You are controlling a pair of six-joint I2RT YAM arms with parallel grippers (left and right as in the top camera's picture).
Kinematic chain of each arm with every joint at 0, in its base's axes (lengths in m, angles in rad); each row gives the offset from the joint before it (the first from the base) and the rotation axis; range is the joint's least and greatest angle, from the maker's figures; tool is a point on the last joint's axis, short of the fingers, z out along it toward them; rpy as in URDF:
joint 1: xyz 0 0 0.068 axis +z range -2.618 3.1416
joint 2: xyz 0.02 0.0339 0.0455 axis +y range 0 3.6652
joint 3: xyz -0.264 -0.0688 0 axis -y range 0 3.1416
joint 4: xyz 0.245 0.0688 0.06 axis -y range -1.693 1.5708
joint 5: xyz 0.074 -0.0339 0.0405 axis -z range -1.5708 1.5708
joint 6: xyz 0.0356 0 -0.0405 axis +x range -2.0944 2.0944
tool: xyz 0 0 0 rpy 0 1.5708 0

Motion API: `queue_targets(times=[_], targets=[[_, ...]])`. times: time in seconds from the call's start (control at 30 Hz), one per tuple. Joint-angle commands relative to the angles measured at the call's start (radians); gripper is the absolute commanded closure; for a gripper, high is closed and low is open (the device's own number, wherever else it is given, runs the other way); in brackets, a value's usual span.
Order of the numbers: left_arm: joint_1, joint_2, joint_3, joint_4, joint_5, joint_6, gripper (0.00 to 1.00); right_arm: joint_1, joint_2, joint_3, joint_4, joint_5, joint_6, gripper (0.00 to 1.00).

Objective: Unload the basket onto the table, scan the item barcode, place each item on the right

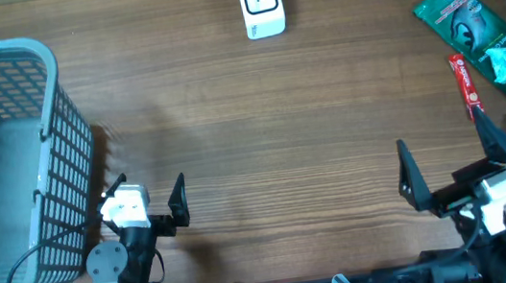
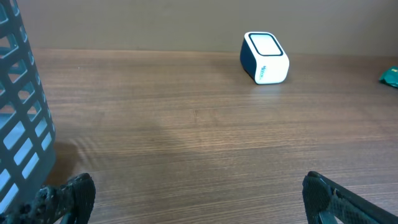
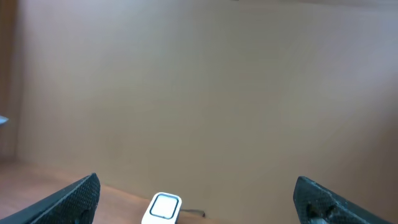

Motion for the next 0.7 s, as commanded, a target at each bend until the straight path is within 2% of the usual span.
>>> queue_targets(times=[0.0,0.3,0.47,0.67], targets=[[-0.003,-0.005,-0.004,0.002,0.008,-0.01,0.0,0.006,-0.023,-0.082,0.017,0.138,0.155,0.0],[-0.003,-0.005,-0.004,0.002,0.009,-0.01,0.0,0.006,-0.023,-0.311,0.029,0.211,0.151,0.0],[-0.003,-0.005,-0.004,0.002,0.009,-0.009,0.0,0.006,-0.023,-0.378,0.031,0.26,0.15,0.0],[-0.003,-0.005,-0.004,0.002,0.009,-0.009,0.0,0.006,-0.023,-0.377,-0.017,0.266,0.151,0.01]])
